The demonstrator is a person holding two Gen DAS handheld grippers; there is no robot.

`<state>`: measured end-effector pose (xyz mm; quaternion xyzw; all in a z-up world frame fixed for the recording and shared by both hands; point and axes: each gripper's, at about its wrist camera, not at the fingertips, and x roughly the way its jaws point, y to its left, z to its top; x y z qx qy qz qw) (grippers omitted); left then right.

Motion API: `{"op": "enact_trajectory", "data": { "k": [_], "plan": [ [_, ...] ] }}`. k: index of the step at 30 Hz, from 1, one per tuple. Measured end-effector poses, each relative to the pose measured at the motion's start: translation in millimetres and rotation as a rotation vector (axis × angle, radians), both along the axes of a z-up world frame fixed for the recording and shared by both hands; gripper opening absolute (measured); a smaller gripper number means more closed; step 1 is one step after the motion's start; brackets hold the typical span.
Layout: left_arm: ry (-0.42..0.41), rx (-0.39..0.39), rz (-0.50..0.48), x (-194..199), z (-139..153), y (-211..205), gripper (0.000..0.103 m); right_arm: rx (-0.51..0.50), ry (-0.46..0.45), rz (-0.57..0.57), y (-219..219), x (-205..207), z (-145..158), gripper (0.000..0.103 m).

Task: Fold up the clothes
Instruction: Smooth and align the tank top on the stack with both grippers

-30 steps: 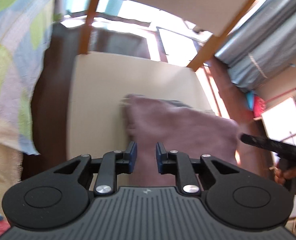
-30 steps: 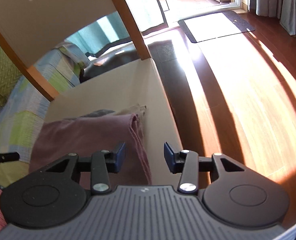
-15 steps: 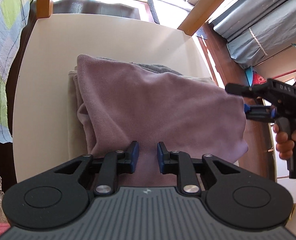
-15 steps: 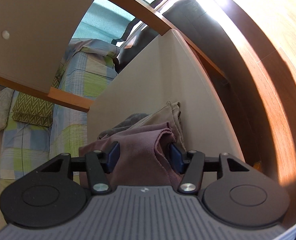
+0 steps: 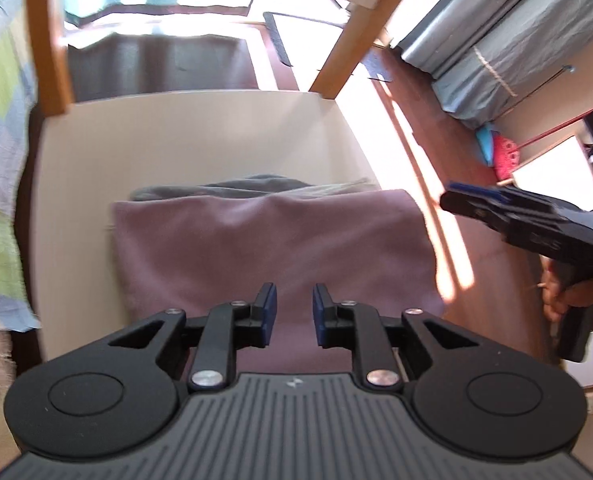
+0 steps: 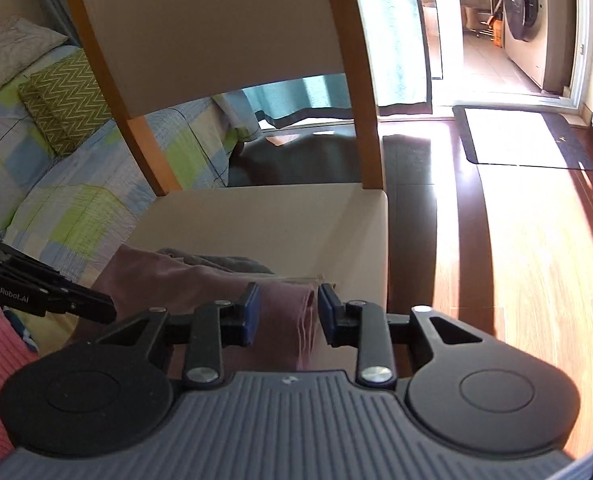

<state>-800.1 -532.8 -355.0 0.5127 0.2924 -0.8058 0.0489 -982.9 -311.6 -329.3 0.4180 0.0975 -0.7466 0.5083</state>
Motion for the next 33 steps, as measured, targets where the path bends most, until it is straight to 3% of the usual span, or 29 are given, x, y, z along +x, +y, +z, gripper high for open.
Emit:
{"op": "enact_trajectory", "data": {
  "k": [1,5,9,13,17,19,21,22,23,26,31,33],
  "plan": [
    [-0.009,0.001,-0.007,-9.2,-4.8,4.2,0.024,0.009,-0.001,0.012,-9.0,-9.5,-0.5,0.015],
    [-0.019,0.043,-0.035,-34.9,-26.9,17.4,0.024,0.112,-0.026,0.128,-53.2,-40.4,-22.4,0.012],
    [-0.065,-0.001,-0.051,-36.1,-48.3,25.3,0.024,0.237,-0.029,0.316,-72.4,-37.9,-49.5,0.012],
    [-0.076,0.045,-0.011,-31.2,-52.6,19.0,0.025,0.269,-0.034,0.466,-76.4,-20.0,-56.5,0.013],
    [-0.102,0.082,0.031,-32.6,-54.9,8.2,0.025,0.294,-0.046,0.558,-95.6,-27.9,-62.4,0.032],
    [-0.104,0.086,0.046,-31.8,-55.5,7.2,0.025,0.320,-0.056,0.613,-105.6,-34.6,-66.2,0.035],
    [-0.104,0.083,0.060,-30.7,-55.1,7.8,0.025,0.332,-0.058,0.674,-103.2,-35.1,-61.9,0.029],
    [-0.104,0.078,0.065,-30.5,-54.5,8.3,0.025,0.335,-0.054,0.704,-104.7,-35.2,-61.8,0.006],
    [-0.108,0.071,0.068,-30.7,-54.1,8.9,0.025,0.334,-0.038,0.733,-105.3,-34.5,-60.3,0.003],
    [-0.118,0.061,0.077,-32.0,-53.2,10.3,0.025,0.309,0.025,0.794,-104.4,-31.2,-47.0,0.001],
    [-0.116,0.038,0.060,-36.6,-51.2,14.2,0.025,0.275,0.171,0.722,-103.1,-41.5,-27.5,0.000],
    [-0.117,0.035,0.059,-37.1,-50.6,14.4,0.025,0.303,0.140,0.698,-101.7,-51.1,-33.5,0.001]
  ]
}}
